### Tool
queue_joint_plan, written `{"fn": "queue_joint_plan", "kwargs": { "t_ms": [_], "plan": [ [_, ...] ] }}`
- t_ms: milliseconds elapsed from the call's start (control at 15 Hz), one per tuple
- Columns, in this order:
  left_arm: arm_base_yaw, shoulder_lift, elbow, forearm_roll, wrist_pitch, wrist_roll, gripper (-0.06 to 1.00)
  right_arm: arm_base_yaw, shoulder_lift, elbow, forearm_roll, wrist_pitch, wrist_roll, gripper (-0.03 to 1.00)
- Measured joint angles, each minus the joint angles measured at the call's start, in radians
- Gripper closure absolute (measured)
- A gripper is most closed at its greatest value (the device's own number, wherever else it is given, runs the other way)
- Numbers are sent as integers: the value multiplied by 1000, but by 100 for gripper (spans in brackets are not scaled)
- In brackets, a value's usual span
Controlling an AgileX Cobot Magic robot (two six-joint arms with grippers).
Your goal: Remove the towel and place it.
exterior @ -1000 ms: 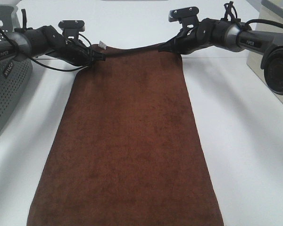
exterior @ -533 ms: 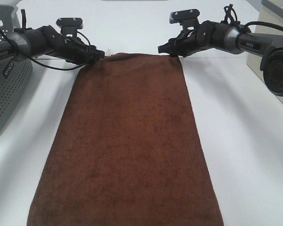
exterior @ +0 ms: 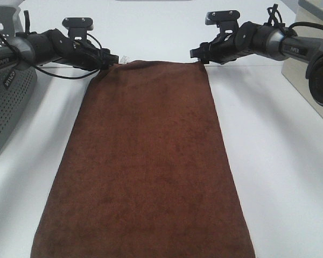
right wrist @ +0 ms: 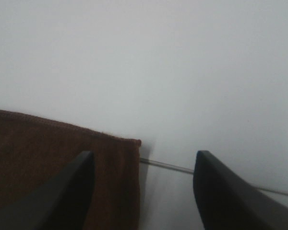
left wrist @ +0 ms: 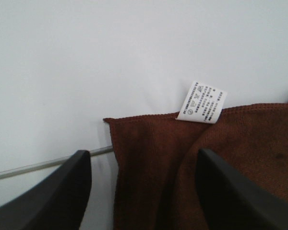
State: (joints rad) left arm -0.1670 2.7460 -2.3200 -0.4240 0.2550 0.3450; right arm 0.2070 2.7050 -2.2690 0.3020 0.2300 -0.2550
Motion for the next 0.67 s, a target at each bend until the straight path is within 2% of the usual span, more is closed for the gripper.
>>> {"fn": "queue_joint_plan", "kwargs": {
  "t_ms": [133,267,400,600,667],
  "plan": [
    [0,-17,-5,0,13,0,36,-1,-5,0,2,104,0,37],
    [1,-29,-70,8,147,0,36,0,-47,0,9,232,0,37],
    [1,-35,-197,46,383,-14,34,0,-132,0,10,348,0,30],
    [0,-38,-410,179,735,-147,16,0,-270,-1,-2,589,32,23],
    [0,-49,-468,224,824,-183,13,0,-313,-1,-21,656,46,22]
  ]
}}
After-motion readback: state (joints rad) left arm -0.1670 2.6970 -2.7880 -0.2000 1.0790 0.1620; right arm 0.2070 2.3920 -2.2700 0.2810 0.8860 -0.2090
